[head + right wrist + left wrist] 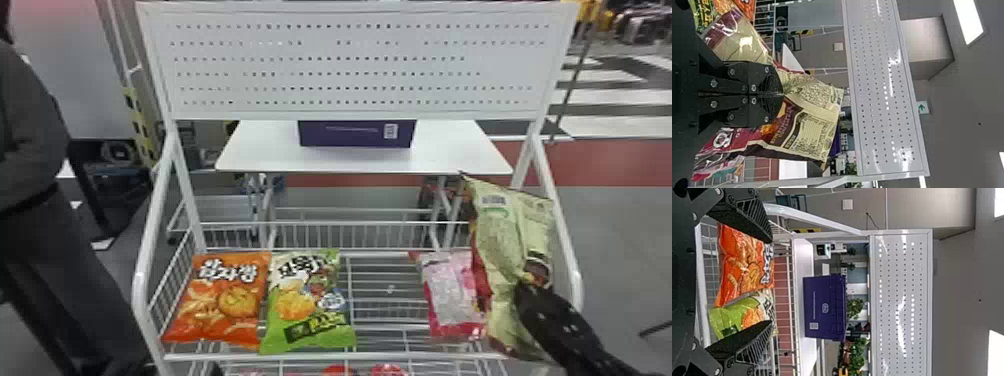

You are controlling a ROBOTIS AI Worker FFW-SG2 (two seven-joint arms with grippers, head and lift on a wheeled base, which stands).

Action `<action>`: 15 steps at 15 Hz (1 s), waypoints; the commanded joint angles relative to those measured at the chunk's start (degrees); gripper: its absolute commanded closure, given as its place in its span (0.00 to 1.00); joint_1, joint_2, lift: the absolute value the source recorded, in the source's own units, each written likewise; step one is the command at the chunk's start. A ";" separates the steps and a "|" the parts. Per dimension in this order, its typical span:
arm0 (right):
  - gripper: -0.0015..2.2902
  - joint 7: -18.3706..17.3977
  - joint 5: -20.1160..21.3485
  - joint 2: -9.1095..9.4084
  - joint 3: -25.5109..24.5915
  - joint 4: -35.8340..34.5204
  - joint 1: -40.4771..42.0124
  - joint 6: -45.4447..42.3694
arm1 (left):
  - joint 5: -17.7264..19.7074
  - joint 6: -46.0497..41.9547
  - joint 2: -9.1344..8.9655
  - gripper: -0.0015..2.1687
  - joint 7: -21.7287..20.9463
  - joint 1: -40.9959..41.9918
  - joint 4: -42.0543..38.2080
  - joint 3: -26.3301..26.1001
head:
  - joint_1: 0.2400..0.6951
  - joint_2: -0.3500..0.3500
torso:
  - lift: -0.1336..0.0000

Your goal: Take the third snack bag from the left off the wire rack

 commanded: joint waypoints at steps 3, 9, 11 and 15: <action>0.88 0.00 0.85 0.27 -0.81 0.09 7.32 -7.12 | 0.07 0.00 0.12 0.08 0.00 0.17 -0.32 0.17 | 0.57 0.50 | 1.00; 0.88 -0.09 1.73 0.71 -2.74 3.08 12.94 -12.74 | 0.25 0.18 0.38 0.08 0.00 0.17 -0.41 0.43 | 0.57 0.50 | 1.00; 0.88 -0.09 1.56 0.79 -3.53 4.75 13.56 -13.97 | 0.33 0.00 0.47 0.08 0.00 0.17 -0.41 0.70 | 0.57 0.50 | 1.00; 0.88 -0.18 1.38 0.79 -3.97 5.80 14.17 -15.20 | 0.51 0.00 0.47 0.08 0.00 0.09 -0.41 0.79 | 0.57 0.50 | 1.00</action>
